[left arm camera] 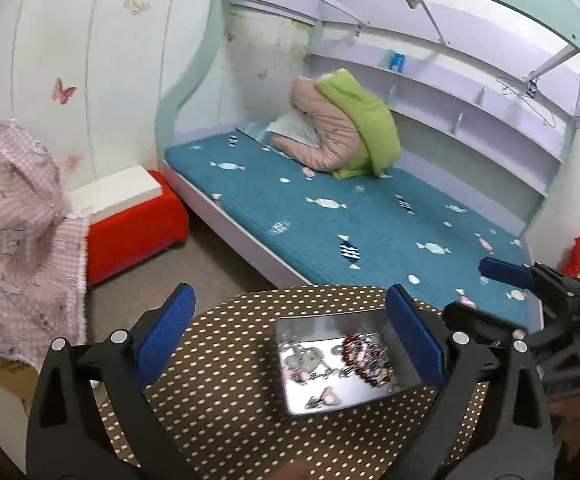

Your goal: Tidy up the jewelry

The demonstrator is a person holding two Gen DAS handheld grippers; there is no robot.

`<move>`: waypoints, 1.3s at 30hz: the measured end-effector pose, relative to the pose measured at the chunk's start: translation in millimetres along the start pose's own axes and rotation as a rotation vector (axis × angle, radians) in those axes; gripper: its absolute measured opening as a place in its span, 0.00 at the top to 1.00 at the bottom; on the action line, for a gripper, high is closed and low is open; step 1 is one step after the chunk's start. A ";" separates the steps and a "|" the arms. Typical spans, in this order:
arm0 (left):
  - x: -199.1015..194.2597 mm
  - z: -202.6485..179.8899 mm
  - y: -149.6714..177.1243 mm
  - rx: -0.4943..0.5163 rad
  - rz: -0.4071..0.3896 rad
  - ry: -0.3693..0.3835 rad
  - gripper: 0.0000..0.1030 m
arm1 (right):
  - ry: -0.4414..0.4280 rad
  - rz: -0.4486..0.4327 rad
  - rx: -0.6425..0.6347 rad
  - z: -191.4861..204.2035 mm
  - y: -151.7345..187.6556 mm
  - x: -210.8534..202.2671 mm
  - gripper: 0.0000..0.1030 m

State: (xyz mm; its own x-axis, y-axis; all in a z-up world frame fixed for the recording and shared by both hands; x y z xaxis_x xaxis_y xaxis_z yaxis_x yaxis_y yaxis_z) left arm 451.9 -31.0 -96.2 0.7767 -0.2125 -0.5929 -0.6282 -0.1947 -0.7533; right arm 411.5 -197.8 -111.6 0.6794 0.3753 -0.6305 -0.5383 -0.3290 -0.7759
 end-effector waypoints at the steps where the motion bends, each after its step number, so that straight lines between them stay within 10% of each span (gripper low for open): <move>1: -7.0 2.4 0.3 0.008 -0.019 -0.030 0.06 | 0.008 -0.004 0.008 -0.3 -1.1 -2.2 0.07; 20: -178.5 -4.4 54.2 0.058 -0.303 -0.158 0.05 | 0.151 -0.230 0.084 49.9 22.6 -152.2 0.07; 39: -307.9 -11.4 151.0 0.057 -0.412 -0.182 0.05 | 0.320 -0.250 0.129 115.9 121.2 -245.4 0.07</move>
State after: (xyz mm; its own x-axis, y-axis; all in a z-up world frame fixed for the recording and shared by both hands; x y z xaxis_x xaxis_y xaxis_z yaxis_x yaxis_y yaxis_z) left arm 117.3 -5.8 -24.2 0.9600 0.0447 -0.2765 -0.2651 -0.1737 -0.9484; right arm 121.7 -229.4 -53.4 0.9067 0.1348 -0.3996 -0.3812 -0.1430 -0.9134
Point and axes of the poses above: each gripper's, at about its wrist camera, not at the fingertips, and x roughly the way its jaws point, z to its left, y to its underside, the point moved 7 cm from there along x, roughly the way its jaws point, and after that the axes turned 12 degrees about -x, right-handed, at the moved point
